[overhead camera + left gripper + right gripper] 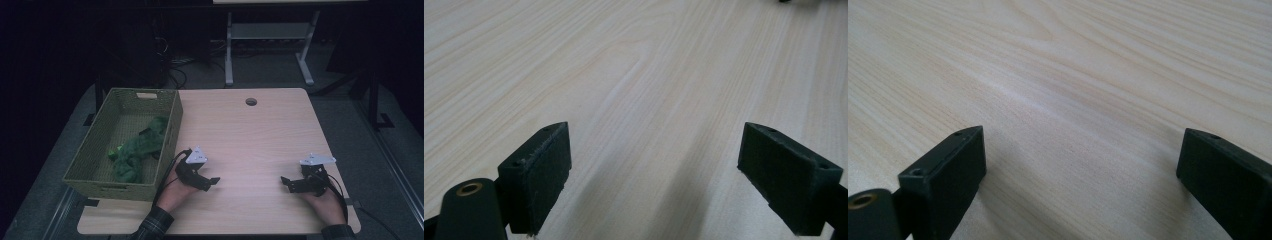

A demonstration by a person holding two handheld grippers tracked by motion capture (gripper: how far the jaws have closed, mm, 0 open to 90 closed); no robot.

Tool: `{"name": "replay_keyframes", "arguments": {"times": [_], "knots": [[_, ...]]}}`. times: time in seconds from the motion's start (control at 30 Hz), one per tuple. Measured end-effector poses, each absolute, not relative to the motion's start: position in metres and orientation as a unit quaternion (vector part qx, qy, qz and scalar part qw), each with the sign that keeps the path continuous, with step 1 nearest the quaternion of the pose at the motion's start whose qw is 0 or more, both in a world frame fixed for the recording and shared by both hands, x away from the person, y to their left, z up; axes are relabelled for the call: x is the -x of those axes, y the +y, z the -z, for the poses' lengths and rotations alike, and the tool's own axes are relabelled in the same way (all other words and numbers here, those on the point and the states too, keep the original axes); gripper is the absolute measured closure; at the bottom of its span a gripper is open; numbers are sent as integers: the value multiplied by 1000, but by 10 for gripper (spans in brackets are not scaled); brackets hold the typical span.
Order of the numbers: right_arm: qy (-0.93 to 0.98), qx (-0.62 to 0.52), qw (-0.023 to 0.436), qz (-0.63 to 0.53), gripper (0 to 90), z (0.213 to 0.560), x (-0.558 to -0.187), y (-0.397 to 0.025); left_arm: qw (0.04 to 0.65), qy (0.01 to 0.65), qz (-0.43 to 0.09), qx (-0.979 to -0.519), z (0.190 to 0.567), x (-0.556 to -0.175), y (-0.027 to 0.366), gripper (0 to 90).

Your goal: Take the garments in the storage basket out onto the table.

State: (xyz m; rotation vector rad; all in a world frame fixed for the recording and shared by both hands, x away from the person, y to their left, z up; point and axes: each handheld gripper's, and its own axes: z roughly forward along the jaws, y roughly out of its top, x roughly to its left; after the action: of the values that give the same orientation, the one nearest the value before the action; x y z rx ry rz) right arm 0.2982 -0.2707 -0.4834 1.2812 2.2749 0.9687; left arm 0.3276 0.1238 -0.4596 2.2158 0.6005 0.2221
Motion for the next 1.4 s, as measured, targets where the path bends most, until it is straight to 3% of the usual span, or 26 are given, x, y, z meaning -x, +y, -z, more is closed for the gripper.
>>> {"name": "replay_keyframes", "arguments": {"times": [0.5,1.4], "knots": [[802,-456,177,-342,52,483,-297,-270,400,232,-65,-884,443,-325,122,132],[800,-460,177,-341,52,483,-296,-270,403,217,-72,-886,393,-319,122,136]]}}
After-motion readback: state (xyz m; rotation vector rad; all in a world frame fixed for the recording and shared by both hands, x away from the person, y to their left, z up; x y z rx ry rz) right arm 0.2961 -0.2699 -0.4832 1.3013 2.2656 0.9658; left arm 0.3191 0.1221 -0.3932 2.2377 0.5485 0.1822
